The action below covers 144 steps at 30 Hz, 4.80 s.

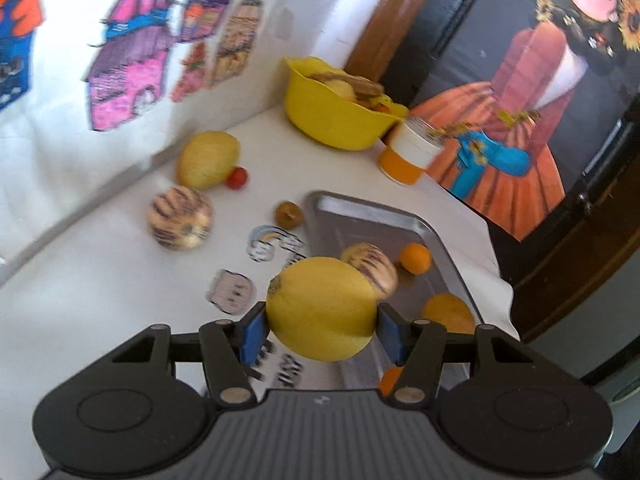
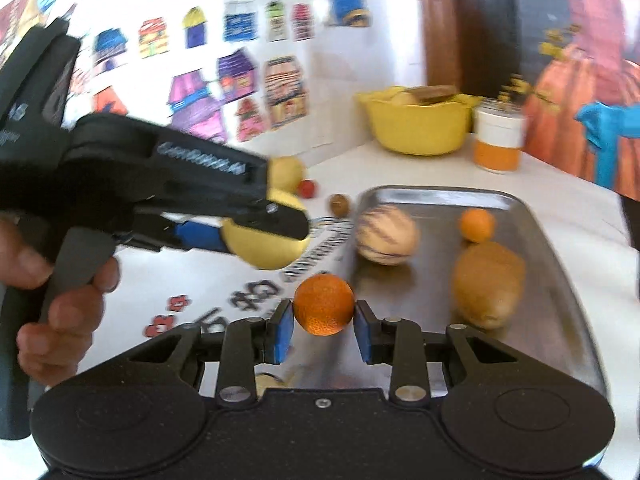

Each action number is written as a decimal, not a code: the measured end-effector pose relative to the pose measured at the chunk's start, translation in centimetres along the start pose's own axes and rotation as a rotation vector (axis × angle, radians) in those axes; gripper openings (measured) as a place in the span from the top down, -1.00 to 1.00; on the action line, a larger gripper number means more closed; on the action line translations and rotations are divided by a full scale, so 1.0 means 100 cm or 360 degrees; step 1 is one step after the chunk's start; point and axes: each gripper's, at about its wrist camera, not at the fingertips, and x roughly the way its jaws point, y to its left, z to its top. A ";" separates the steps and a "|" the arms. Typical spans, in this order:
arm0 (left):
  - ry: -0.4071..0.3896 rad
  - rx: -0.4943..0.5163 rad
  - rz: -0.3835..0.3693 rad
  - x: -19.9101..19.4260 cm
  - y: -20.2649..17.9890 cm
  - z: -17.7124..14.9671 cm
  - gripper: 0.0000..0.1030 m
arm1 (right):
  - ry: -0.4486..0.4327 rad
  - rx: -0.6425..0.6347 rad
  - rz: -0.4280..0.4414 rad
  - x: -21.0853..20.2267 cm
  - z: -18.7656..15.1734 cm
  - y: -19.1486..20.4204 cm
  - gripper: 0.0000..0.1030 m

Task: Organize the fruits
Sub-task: 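Place the lemon on the tray with the left tool while the right tool releases the orange there, then move the left tool to the second pepino melon while the right tool grasps a small brown kiwi, then carry the pepino onto the tray with the left tool while the right tool releases the kiwi there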

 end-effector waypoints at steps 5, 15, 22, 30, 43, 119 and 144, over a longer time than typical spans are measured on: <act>0.0062 0.0027 -0.0065 0.018 -0.024 -0.010 -0.20 | 0.0008 0.0116 -0.0113 -0.009 -0.008 -0.035 0.33; 0.0168 0.0134 -0.0101 0.052 -0.063 -0.024 -0.20 | 0.0023 0.0255 -0.0245 -0.013 -0.023 -0.083 0.33; 0.0200 0.0153 -0.0059 0.059 -0.067 -0.026 -0.20 | 0.0022 0.0295 -0.0259 -0.011 -0.026 -0.092 0.33; 0.0232 0.0145 -0.0038 0.061 -0.064 -0.025 -0.22 | 0.0035 0.0299 -0.0268 -0.009 -0.026 -0.091 0.29; 0.0150 0.0128 -0.0099 0.023 -0.056 -0.028 -0.70 | -0.0029 0.0263 -0.0285 -0.032 -0.021 -0.076 -0.66; -0.0198 0.0290 0.0403 0.044 0.069 0.038 -0.45 | 0.0562 -0.0946 0.0361 0.199 0.141 0.013 0.26; -0.0182 0.0268 0.0180 0.016 -0.005 0.015 -0.04 | 0.0249 -0.0576 0.0299 0.070 0.130 -0.039 0.46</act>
